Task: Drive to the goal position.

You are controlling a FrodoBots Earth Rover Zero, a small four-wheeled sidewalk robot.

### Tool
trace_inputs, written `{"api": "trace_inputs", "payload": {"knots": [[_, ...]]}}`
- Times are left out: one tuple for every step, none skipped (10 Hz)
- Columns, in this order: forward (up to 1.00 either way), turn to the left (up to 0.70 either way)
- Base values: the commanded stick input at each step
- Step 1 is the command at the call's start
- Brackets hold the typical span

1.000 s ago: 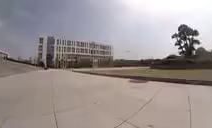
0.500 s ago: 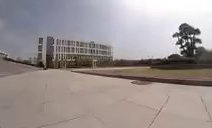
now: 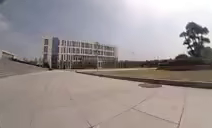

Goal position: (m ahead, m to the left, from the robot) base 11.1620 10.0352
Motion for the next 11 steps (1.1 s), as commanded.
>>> {"api": "trace_inputs", "payload": {"knots": [[0.7, 0.35], [0.7, 0.35], [0.7, 0.35], [0.7, 0.35], [0.7, 0.35], [0.7, 0.35], [0.7, 0.35], [0.7, 0.35], [0.7, 0.23], [0.7, 0.0], [0.7, 0.0]]}}
